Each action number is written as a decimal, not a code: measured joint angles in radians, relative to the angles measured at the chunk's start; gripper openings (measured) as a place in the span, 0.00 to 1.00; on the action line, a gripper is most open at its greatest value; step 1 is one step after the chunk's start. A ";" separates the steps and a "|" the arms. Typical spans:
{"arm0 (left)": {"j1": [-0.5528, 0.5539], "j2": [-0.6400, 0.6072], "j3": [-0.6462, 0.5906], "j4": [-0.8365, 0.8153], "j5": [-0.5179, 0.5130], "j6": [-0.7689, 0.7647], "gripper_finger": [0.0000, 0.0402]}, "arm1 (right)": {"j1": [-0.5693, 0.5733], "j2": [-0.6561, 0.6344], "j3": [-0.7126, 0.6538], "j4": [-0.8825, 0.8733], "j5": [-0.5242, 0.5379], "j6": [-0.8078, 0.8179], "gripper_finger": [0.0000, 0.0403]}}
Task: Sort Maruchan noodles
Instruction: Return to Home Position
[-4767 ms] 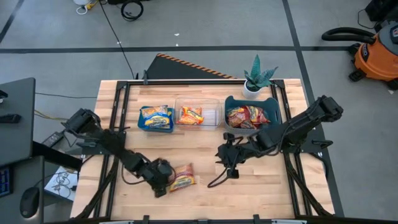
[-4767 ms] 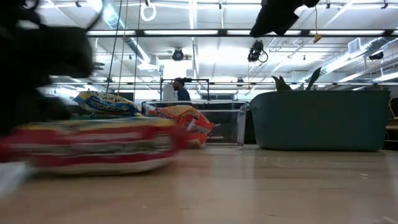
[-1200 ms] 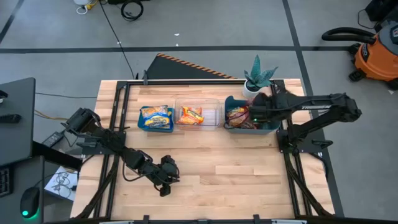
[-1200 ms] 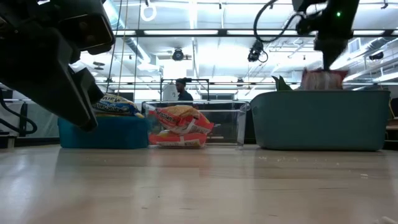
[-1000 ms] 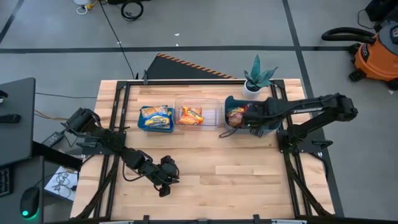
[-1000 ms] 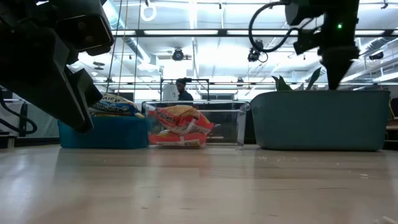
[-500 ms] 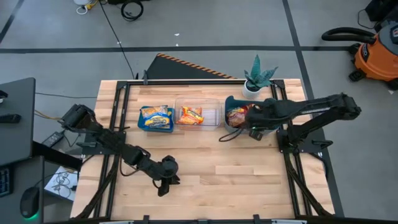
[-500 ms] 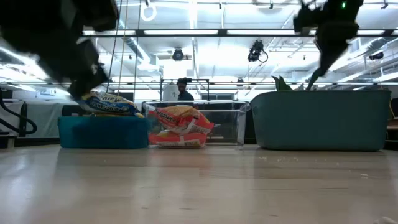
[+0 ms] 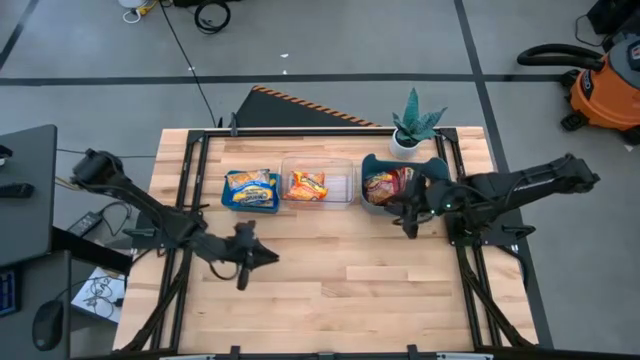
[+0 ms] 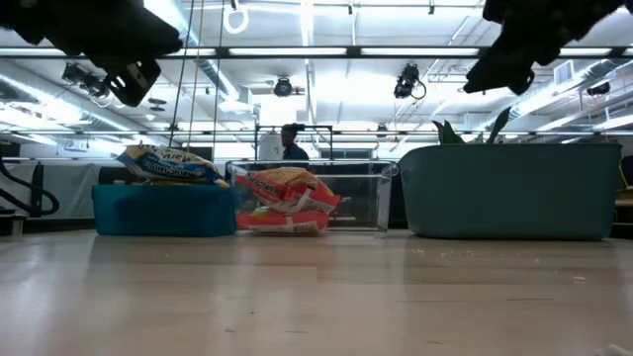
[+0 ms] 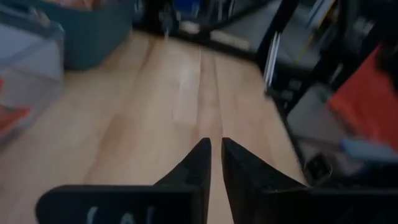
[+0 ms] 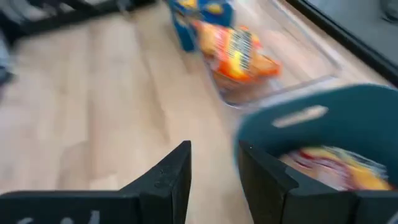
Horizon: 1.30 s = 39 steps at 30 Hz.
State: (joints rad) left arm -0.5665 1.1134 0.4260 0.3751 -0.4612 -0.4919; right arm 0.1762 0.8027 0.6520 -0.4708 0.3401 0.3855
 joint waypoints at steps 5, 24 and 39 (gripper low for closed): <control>0.035 -0.082 -0.123 0.193 -0.010 0.072 0.06 | -0.008 -0.103 -0.154 0.221 -0.067 -0.021 0.33; 0.104 -0.540 -0.388 0.288 -0.160 0.301 0.03 | -0.110 -0.569 -0.414 0.372 -0.134 -0.136 0.33; 0.037 -0.829 -0.418 0.178 -0.167 0.504 0.01 | -0.119 -0.801 -0.499 0.340 -0.114 -0.172 0.33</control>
State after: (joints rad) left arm -0.5292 0.2846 0.0082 0.5530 -0.6285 0.0124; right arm 0.0576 0.0019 0.1532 -0.1311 0.2260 0.2134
